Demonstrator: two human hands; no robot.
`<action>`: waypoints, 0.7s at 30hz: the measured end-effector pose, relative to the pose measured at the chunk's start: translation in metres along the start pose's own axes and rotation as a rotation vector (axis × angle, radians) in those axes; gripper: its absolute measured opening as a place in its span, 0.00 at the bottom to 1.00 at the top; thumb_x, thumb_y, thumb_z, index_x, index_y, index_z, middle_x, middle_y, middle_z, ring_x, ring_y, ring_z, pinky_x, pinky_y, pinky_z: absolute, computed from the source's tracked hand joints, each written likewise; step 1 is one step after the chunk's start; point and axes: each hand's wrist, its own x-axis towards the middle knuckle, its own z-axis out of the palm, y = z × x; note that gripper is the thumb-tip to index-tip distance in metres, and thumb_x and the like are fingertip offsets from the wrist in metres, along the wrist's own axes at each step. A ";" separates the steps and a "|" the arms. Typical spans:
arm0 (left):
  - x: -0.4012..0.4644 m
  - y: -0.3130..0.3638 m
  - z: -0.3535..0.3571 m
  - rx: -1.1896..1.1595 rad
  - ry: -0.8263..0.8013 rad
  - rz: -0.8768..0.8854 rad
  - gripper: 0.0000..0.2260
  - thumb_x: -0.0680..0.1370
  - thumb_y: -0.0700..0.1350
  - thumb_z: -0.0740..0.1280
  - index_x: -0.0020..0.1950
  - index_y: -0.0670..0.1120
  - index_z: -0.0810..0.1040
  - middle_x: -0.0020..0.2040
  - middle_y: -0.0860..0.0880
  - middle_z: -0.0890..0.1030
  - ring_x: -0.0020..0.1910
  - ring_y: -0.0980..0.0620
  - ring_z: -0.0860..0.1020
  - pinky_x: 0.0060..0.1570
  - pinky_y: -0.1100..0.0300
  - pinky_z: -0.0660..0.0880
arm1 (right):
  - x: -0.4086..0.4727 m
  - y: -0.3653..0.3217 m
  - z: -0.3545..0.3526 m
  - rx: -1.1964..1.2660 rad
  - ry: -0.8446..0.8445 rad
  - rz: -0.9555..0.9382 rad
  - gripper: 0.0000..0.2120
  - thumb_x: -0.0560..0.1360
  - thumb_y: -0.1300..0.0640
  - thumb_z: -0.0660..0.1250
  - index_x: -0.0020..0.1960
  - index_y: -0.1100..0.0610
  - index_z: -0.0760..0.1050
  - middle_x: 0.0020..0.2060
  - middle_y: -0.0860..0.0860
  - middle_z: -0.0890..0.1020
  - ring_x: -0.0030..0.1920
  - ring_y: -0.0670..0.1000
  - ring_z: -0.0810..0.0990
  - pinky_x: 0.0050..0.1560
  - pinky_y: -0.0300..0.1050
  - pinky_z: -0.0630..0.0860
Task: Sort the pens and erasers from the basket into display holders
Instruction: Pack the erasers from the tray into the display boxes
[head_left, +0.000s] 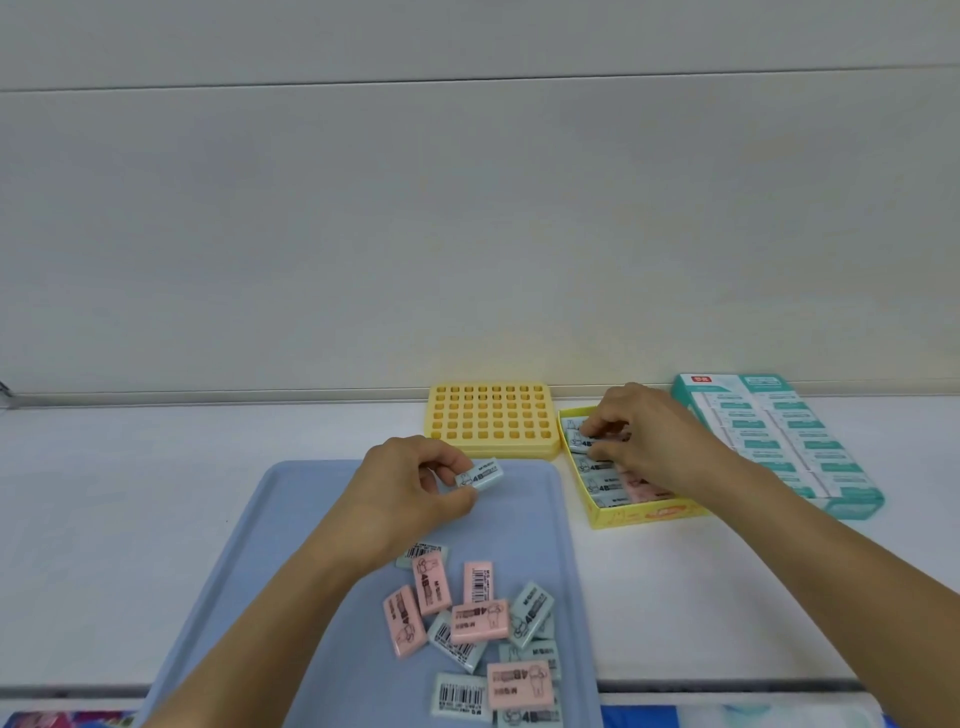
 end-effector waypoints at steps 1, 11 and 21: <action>0.000 0.002 0.001 -0.006 -0.002 0.002 0.09 0.72 0.44 0.76 0.45 0.58 0.80 0.37 0.57 0.77 0.33 0.65 0.73 0.34 0.75 0.69 | -0.001 0.000 0.001 -0.005 0.006 -0.014 0.04 0.71 0.57 0.75 0.46 0.51 0.84 0.44 0.46 0.80 0.49 0.47 0.75 0.51 0.50 0.74; 0.008 0.015 0.012 -0.062 -0.013 0.049 0.07 0.71 0.43 0.76 0.45 0.54 0.83 0.38 0.57 0.77 0.32 0.63 0.71 0.34 0.74 0.69 | -0.004 0.000 0.004 -0.068 0.053 -0.037 0.05 0.73 0.55 0.72 0.48 0.48 0.84 0.46 0.47 0.80 0.52 0.51 0.76 0.52 0.50 0.74; 0.019 0.028 0.030 0.022 0.092 0.199 0.12 0.68 0.42 0.76 0.48 0.54 0.80 0.41 0.56 0.77 0.38 0.58 0.75 0.40 0.68 0.73 | -0.026 -0.028 -0.005 0.425 0.072 -0.182 0.13 0.70 0.54 0.77 0.53 0.47 0.83 0.40 0.45 0.79 0.40 0.46 0.77 0.43 0.37 0.73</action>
